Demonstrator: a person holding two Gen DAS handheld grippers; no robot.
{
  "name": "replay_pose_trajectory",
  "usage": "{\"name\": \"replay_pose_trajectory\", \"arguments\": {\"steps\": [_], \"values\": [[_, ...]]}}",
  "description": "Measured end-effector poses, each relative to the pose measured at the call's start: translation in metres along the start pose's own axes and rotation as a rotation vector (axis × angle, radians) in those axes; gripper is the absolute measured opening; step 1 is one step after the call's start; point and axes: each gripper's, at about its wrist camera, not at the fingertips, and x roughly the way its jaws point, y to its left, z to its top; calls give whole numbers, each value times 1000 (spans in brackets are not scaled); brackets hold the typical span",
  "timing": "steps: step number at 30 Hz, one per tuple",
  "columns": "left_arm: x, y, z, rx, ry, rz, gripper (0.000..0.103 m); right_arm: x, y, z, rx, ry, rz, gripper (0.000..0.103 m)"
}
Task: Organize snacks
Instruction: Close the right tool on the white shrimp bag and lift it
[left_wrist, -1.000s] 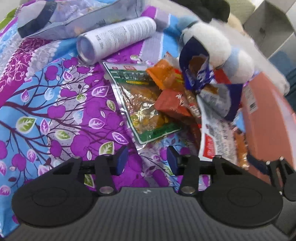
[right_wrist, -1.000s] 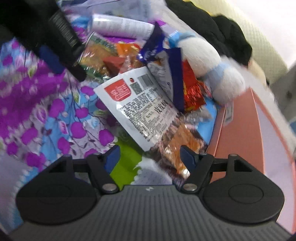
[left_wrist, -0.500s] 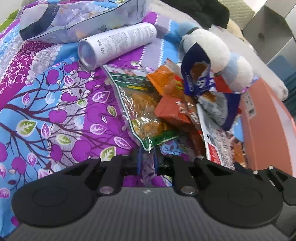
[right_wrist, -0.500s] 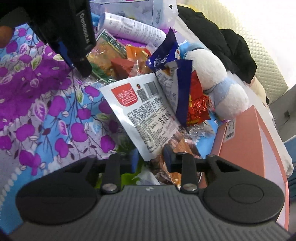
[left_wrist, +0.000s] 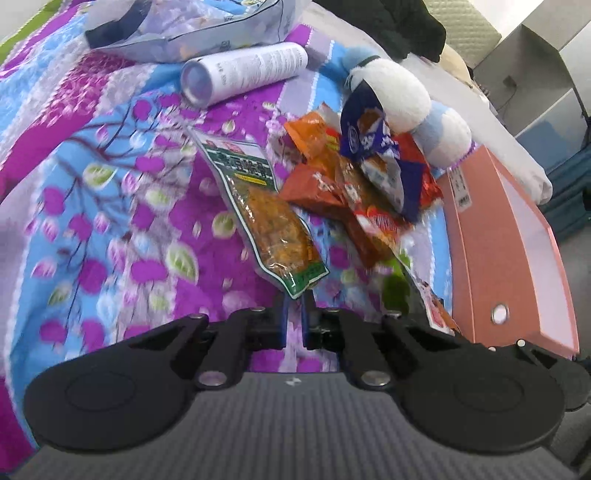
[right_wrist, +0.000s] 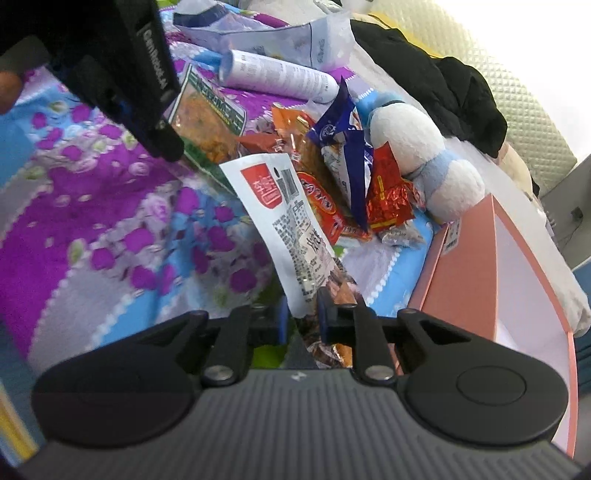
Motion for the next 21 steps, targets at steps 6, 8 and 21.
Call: {"name": "replay_pose_trajectory", "arguments": {"steps": [6,8,21], "values": [[-23,3,-30,-1,19,-8,8,-25,15,-15,-7,10,-2,19],[-30,4,-39,-1,22,-12,8,-33,19,-19,-1,15,3,19],[-50,12,-69,61,69,44,9,-51,34,-41,130,-2,52,20]]}}
